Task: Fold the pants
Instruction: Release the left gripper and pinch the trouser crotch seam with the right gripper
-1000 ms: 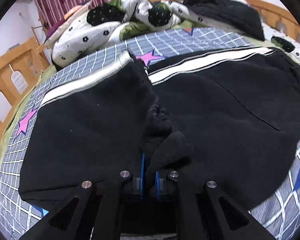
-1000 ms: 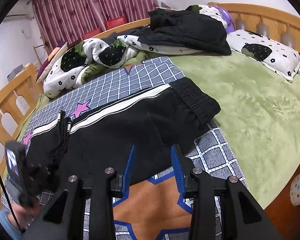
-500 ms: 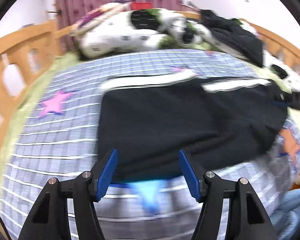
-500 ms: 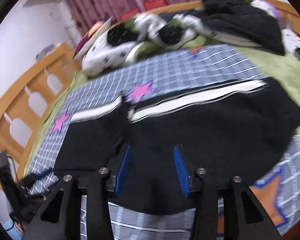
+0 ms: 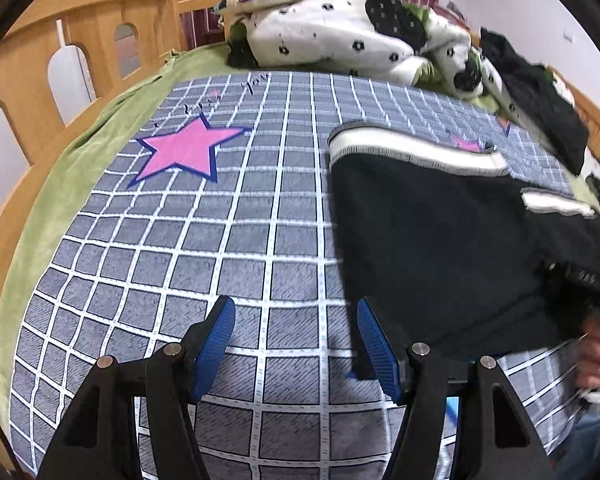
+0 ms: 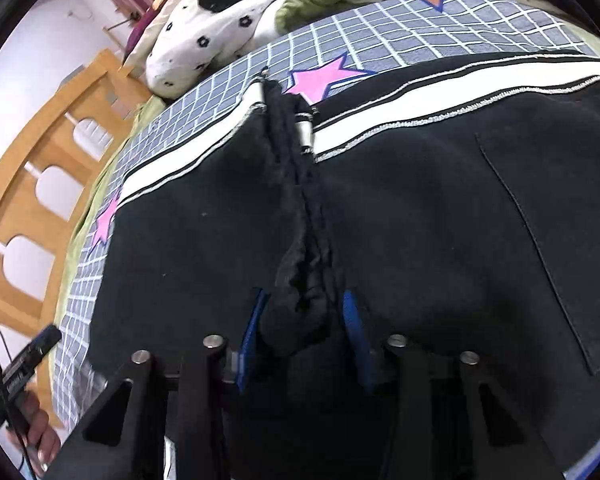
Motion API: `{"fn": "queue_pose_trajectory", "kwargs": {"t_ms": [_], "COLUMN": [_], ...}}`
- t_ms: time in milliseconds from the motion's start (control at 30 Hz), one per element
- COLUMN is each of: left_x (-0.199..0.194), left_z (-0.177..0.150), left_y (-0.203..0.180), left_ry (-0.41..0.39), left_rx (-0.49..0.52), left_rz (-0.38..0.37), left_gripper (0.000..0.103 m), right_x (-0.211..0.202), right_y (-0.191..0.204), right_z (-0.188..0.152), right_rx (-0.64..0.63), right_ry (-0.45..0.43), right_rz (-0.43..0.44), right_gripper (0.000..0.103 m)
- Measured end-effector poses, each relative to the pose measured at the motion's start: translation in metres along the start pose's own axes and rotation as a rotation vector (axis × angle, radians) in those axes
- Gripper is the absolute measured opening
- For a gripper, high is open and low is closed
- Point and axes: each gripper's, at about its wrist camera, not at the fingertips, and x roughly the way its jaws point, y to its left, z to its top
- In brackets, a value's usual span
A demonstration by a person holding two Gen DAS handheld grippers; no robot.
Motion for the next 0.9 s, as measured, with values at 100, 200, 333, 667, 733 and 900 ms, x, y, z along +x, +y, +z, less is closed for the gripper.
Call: {"fn": "queue_pose_trajectory", "kwargs": {"t_ms": [100,200,333,667,733,900], "left_x": [0.006,0.002,-0.007,0.006,0.008,0.017], "left_z": [0.0,0.005,0.011,0.01,0.01,0.014], "left_y": [0.0,0.001,0.003,-0.001,-0.003,0.0], "left_ry": [0.009,-0.008,-0.061,-0.025,-0.021,0.002], "left_rx": [-0.012,-0.028,-0.048,-0.073,-0.072,-0.102], "left_rz": [0.005,-0.017,-0.03,-0.067,-0.068,-0.084], "left_gripper": [0.061,0.061,0.061,0.062,0.062,0.062], "right_x": [-0.005,-0.038,-0.084,-0.047,-0.053,-0.025], "right_y": [0.011,0.01,0.011,-0.005,-0.008,-0.012], "right_z": [0.001,0.004,-0.001,-0.017,-0.008,0.032], "right_rx": [-0.073,-0.052,-0.097,-0.098,-0.078,-0.03], "right_ry": [-0.008,-0.064,-0.131,-0.021,-0.066,-0.035], "right_rz": [-0.024,0.089,0.111,0.012,-0.01,0.025], "right_gripper": [0.024,0.018,0.017,0.035,0.039,0.039]}}
